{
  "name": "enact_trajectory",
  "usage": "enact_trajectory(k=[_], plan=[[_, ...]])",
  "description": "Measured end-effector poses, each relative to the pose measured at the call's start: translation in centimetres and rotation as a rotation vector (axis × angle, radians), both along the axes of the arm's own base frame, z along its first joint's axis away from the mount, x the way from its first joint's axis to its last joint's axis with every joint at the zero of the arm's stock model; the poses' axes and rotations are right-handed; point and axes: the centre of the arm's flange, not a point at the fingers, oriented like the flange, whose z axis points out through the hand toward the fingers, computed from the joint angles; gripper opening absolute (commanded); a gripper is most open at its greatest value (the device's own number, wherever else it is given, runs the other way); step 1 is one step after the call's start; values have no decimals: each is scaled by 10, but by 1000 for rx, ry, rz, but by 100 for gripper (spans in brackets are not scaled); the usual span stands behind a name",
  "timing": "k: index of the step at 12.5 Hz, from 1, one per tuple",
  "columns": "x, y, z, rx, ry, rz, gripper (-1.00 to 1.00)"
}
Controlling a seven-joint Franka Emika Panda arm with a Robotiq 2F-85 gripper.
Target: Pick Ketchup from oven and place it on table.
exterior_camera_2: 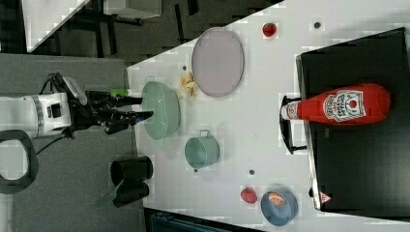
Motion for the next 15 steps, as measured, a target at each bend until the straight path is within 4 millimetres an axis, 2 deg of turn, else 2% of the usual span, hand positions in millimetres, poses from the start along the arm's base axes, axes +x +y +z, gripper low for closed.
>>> enact_trajectory(k=[1, 2, 3, 4, 6, 7, 8, 9, 11, 13, 15], plan=[[-37, -5, -8, 2, 111, -10, 59], [-78, -10, -3, 13, 189, -21, 80], [-110, -15, 12, 38, 206, -32, 99], [-129, -19, 38, 47, 157, -38, 100], [-145, -29, 103, 53, -6, -53, 100], [-144, -37, 127, 55, -84, -67, 100], [-142, -47, 141, 49, -126, -83, 100], [-137, -60, 142, 55, -141, -107, 100], [-116, -101, 119, 71, -159, -181, 100], [-94, -153, 77, 69, -116, -280, 100], [-84, -211, 23, 69, -60, -397, 100]])
